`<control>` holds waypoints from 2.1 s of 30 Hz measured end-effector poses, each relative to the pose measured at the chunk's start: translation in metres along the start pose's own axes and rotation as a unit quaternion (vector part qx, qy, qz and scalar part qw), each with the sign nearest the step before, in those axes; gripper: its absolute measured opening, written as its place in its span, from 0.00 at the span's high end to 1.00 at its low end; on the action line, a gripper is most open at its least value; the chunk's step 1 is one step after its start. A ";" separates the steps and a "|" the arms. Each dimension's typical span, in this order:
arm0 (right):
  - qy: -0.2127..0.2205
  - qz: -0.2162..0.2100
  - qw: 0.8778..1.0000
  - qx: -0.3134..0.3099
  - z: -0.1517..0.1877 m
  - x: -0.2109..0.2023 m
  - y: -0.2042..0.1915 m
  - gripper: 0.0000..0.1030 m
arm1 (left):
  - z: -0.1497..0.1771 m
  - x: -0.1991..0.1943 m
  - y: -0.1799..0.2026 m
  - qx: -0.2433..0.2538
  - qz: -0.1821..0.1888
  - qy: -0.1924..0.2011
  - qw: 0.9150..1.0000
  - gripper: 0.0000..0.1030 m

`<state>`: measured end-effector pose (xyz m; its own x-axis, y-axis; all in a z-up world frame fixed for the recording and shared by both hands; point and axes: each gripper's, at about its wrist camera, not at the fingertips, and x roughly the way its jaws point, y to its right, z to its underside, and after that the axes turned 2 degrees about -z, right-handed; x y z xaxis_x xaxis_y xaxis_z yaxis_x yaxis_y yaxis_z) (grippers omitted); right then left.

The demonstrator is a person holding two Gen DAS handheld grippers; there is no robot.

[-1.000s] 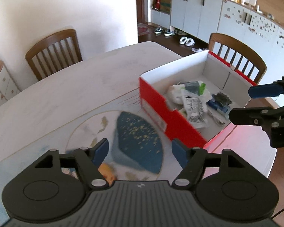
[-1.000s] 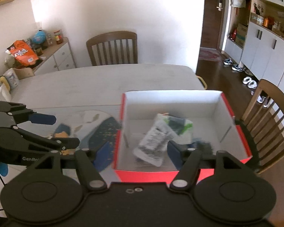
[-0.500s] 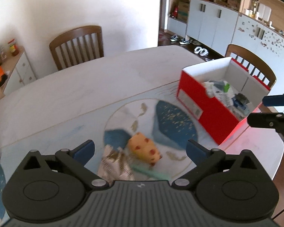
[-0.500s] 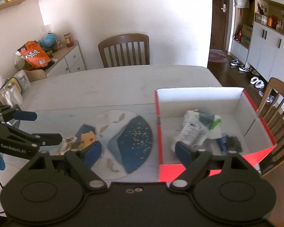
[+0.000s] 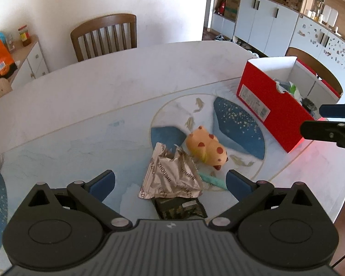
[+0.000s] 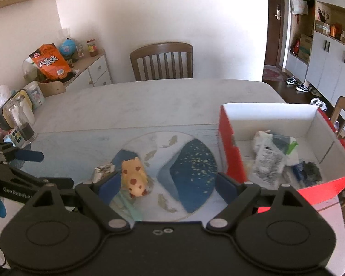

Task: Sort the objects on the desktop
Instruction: 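Move left tool to the silver foil wrapper while right tool reaches the yellow pig toy, then close left tool on the foil wrapper while right tool closes on the pig toy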

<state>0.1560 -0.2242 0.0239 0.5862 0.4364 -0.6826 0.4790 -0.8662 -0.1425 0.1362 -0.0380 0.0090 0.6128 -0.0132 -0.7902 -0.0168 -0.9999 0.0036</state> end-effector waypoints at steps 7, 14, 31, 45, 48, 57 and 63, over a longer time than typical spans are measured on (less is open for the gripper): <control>-0.009 -0.003 1.000 -0.007 0.000 0.026 -0.018 0.14 | 0.009 0.022 -0.006 0.014 0.014 -0.003 1.000 0.00; -0.024 -0.004 1.000 -0.011 0.002 0.054 -0.027 0.14 | 0.014 0.053 -0.013 0.009 0.024 -0.019 0.999 0.00; -0.056 -0.009 0.998 -0.009 0.006 0.106 -0.036 0.18 | 0.008 0.089 -0.025 0.003 0.079 -0.019 0.997 0.00; -0.081 -0.020 0.996 -0.003 0.005 0.136 -0.038 0.22 | 0.006 0.114 -0.033 -0.007 0.099 -0.035 0.994 0.00; -0.088 -0.021 0.996 -0.001 0.006 0.143 -0.038 0.23 | 0.006 0.119 -0.035 -0.012 0.105 -0.037 0.994 0.00; -0.108 -0.019 0.994 0.005 0.009 0.158 -0.035 0.29 | 0.009 0.128 -0.035 -0.009 0.113 -0.042 0.993 0.02; -0.118 -0.024 0.993 0.005 0.011 0.165 -0.035 0.36 | 0.010 0.126 -0.036 -0.001 0.108 -0.036 0.994 0.11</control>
<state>0.2289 -0.1244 -0.0911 0.3926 0.4100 -0.8233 0.4960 -0.8482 -0.1859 0.2065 -0.0035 -0.0970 0.5370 -0.2262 -0.8127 -0.1392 -0.9739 0.1791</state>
